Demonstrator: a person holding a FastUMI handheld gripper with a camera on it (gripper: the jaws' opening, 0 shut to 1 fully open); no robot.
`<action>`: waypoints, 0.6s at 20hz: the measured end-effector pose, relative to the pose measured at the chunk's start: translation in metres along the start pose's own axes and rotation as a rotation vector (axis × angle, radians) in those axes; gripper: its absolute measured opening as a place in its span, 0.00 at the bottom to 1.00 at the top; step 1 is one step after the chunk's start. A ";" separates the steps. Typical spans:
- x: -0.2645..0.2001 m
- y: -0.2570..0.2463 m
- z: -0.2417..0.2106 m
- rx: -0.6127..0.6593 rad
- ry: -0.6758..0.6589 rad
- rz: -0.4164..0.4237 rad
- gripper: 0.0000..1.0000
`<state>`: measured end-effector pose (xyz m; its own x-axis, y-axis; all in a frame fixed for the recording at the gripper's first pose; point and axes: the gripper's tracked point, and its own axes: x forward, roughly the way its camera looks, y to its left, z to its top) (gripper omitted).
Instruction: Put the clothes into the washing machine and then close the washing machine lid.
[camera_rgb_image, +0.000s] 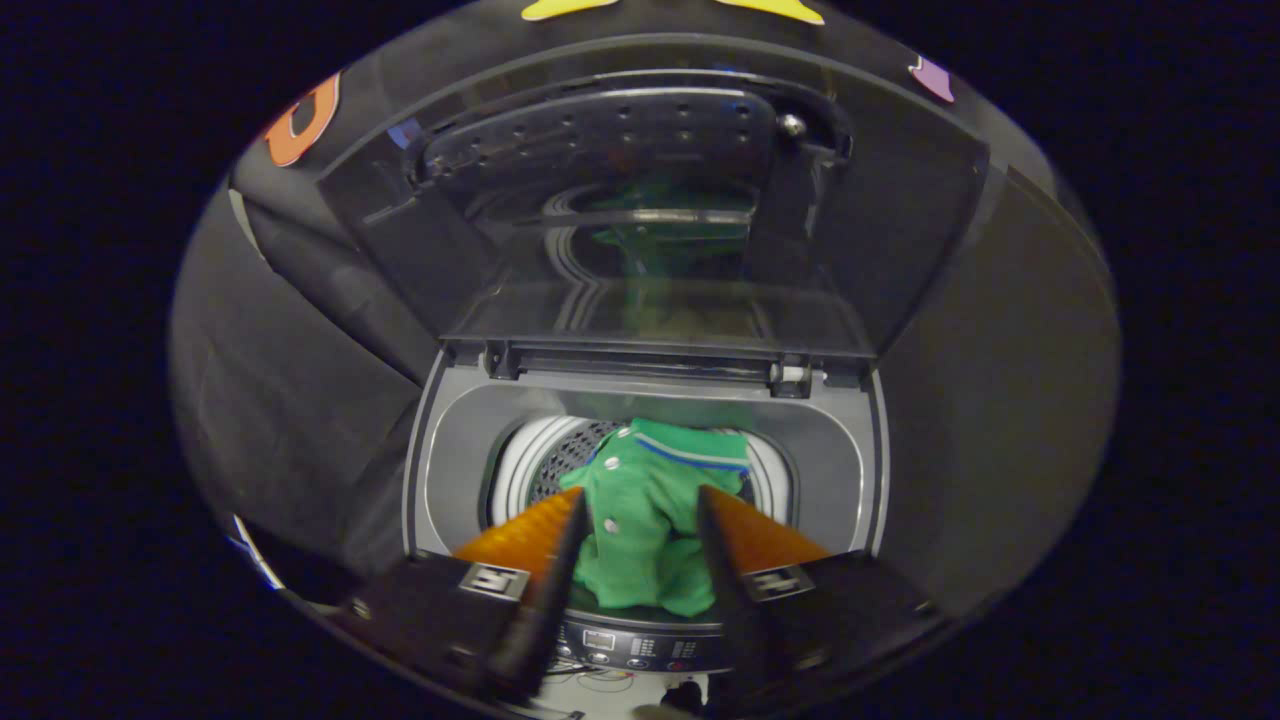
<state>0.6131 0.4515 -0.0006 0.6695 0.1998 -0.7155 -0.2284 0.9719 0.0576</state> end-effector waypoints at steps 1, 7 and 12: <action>0.000 0.000 -0.002 0.003 -0.003 -0.002 0.80; -0.012 -0.005 -0.019 0.006 0.009 -0.004 0.98; -0.034 -0.006 -0.011 -0.026 -0.053 0.016 0.98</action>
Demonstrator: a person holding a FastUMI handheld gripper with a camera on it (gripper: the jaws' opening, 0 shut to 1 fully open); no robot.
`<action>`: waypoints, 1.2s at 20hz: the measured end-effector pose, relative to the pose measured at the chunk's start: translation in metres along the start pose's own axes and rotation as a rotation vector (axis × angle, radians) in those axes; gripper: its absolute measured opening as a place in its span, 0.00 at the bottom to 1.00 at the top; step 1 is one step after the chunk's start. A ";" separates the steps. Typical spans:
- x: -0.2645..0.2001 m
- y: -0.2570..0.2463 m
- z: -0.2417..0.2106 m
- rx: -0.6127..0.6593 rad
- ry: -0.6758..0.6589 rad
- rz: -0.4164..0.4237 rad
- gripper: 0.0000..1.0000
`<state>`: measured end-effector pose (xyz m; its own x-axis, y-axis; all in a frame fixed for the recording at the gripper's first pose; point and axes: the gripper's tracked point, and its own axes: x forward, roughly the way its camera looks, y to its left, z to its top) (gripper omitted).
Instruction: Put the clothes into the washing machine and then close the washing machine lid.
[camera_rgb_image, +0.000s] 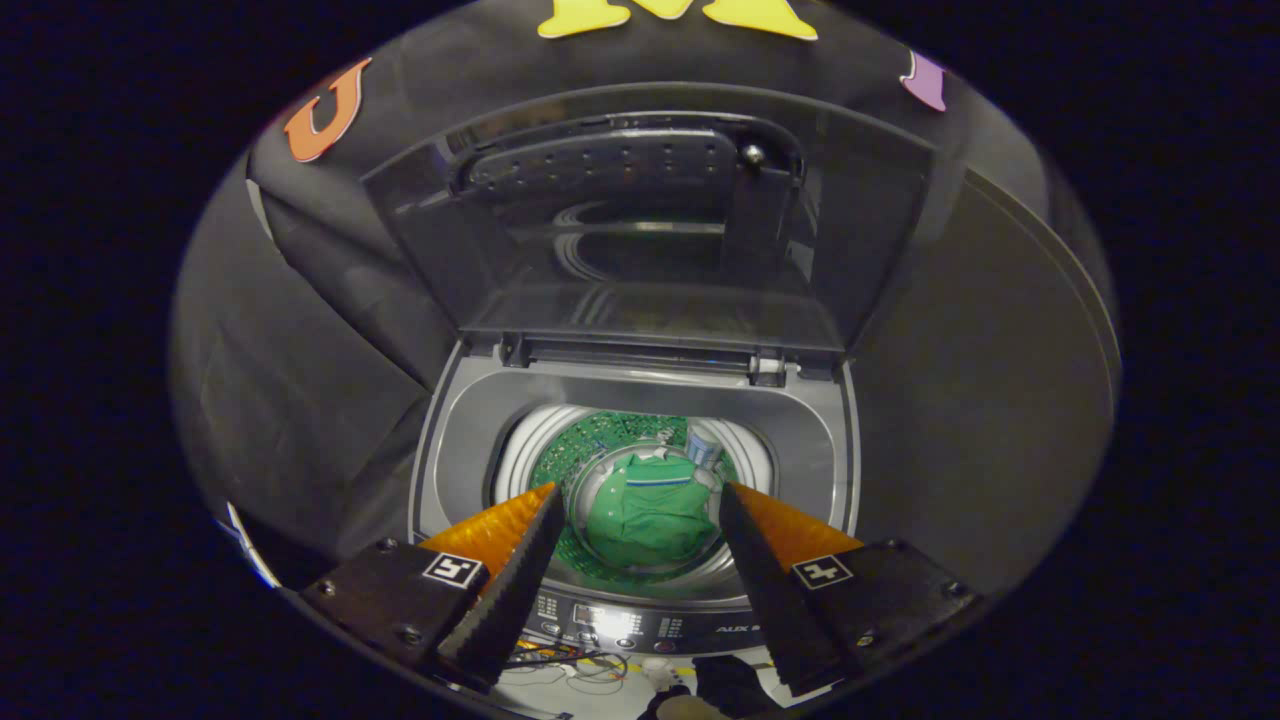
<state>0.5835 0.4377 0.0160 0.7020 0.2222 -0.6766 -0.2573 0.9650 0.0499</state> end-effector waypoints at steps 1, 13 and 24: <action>-0.006 -0.002 0.006 -0.014 -0.026 -0.003 0.97; -0.095 0.006 0.087 -0.071 -0.356 0.004 0.98; -0.144 0.040 0.175 -0.071 -0.520 -0.022 0.98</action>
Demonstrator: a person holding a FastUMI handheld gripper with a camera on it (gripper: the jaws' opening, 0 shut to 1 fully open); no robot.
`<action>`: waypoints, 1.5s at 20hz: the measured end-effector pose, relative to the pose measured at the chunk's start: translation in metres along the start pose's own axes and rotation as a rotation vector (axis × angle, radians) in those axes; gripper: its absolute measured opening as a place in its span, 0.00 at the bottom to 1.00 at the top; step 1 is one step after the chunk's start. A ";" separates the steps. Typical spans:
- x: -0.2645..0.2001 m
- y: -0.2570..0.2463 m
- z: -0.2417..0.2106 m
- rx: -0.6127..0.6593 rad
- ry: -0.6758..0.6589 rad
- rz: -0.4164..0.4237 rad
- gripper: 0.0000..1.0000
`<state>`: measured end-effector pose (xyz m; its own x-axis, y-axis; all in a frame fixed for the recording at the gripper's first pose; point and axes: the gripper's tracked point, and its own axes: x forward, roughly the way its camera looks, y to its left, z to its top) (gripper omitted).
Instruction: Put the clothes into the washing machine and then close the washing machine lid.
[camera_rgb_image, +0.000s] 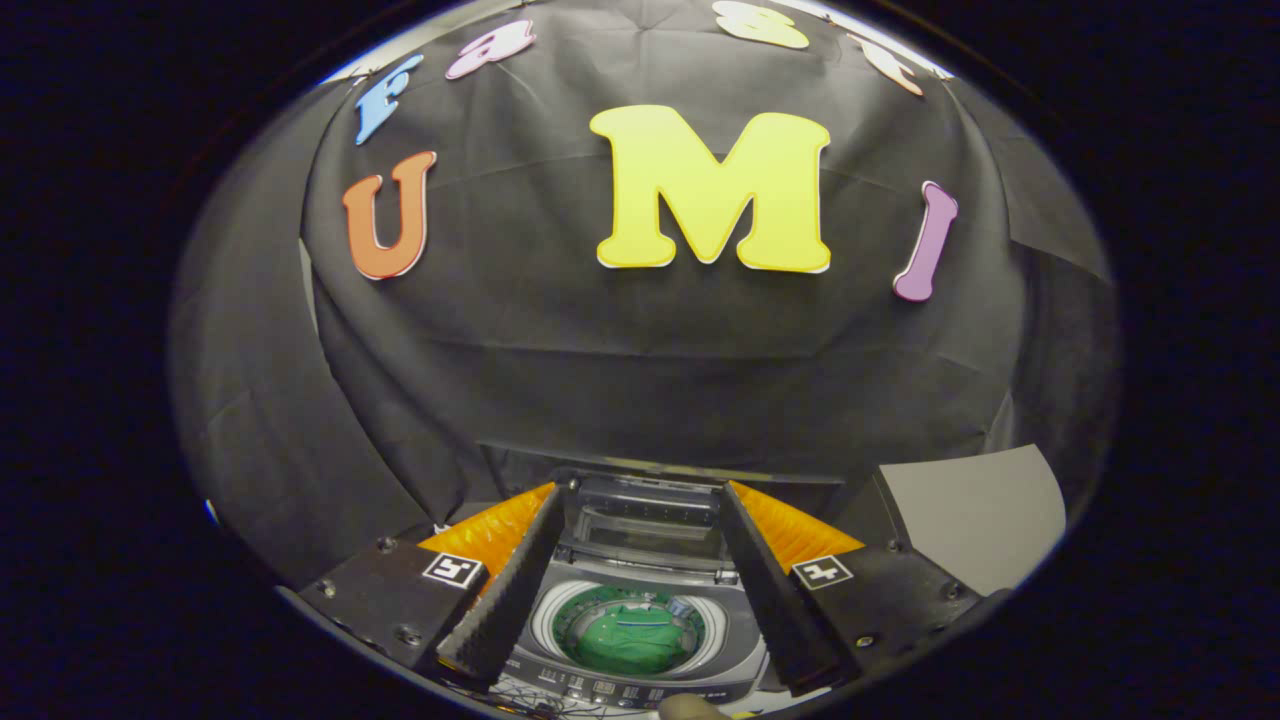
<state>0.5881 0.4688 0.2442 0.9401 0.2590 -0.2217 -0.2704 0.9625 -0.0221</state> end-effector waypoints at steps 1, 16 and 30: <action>0.008 -0.001 0.006 0.008 0.005 -0.009 0.98; 0.135 -0.028 0.001 0.121 0.216 -0.149 0.98; 0.131 -0.027 -0.020 0.074 0.117 -0.160 0.98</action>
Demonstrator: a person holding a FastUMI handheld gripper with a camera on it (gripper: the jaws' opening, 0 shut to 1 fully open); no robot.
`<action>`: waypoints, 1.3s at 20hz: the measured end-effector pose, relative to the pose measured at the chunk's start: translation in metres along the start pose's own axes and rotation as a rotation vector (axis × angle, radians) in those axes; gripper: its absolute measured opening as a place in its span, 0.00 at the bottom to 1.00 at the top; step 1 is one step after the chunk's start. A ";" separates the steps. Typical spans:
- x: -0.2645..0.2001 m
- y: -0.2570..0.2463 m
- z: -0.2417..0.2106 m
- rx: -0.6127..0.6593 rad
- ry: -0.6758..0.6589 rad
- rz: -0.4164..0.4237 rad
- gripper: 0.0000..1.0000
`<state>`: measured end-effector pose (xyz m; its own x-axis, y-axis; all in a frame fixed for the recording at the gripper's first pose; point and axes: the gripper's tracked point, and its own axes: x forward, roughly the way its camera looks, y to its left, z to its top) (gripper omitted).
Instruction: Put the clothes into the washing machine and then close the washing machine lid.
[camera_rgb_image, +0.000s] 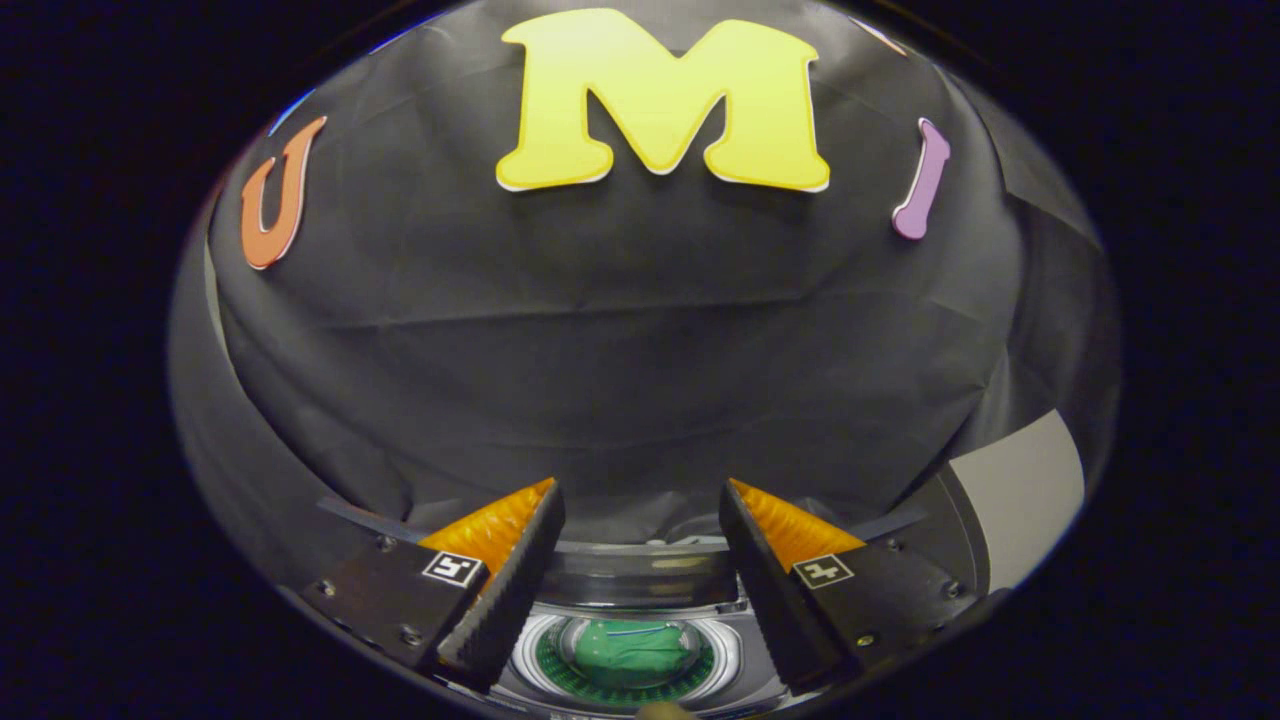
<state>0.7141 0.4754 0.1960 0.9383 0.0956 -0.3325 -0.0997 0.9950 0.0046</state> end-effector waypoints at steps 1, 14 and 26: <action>-0.005 0.000 -0.002 -0.003 -0.023 0.005 0.98; -0.052 0.000 -0.046 -0.014 -0.129 0.041 0.98; -0.079 0.000 -0.120 -0.020 -0.038 0.075 0.97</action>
<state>0.6004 0.4642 0.1085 0.9397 0.1710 -0.2963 -0.1763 0.9843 0.0091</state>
